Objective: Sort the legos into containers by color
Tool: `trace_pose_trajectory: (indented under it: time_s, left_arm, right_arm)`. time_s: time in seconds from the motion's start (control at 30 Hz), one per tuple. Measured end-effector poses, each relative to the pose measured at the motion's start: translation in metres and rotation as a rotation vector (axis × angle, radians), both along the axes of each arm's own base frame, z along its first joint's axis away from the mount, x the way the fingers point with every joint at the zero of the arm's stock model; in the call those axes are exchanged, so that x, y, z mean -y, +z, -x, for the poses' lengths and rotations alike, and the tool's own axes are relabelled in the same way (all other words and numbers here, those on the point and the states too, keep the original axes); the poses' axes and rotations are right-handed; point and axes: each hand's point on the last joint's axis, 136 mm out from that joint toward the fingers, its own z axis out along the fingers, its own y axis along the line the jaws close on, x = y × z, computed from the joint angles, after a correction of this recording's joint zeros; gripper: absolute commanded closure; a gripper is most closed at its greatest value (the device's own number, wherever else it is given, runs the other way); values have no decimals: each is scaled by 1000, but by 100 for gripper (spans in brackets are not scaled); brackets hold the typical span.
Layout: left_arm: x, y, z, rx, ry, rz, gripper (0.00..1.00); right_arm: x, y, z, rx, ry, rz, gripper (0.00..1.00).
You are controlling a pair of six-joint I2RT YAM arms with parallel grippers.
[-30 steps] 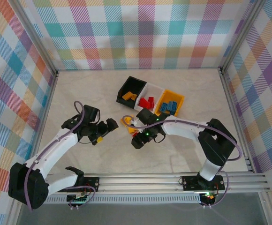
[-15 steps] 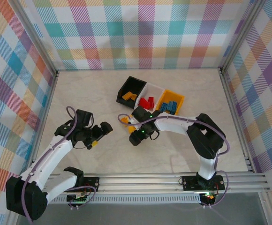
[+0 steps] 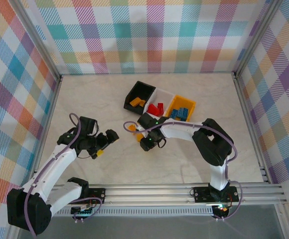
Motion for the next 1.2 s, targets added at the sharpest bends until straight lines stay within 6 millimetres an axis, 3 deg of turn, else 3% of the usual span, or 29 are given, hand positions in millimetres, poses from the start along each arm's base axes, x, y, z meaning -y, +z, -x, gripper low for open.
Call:
trace_pose_trajectory:
  time_s: [0.2,0.3,0.43,0.6,0.83,1.03,1.2]
  left_arm:
    - [-3,0,1,1,5,-3,0]
    - [-4,0,3,-5,5,-5,0]
    - [-4,-3,4,-11,5,-6,0]
    - [-1,-5,3,-21,-3,9,0]
    - [5,-9,-3,-31,-15,30,0]
    - [6,-9,-3,-35,-18,36,0]
    - [6,-8,-3,-28,-21,36,0]
  right_arm:
    - [1,3,1,0,0,-1,64]
    - [10,9,11,-2,-2,-14,64]
    - [21,36,29,0,-9,-87,64]
    - [21,84,32,3,-62,-276,64]
    - [25,124,7,-19,-170,-460,64]
    - [32,163,-28,-27,-269,-596,63]
    - [45,200,-69,19,-365,-656,64]
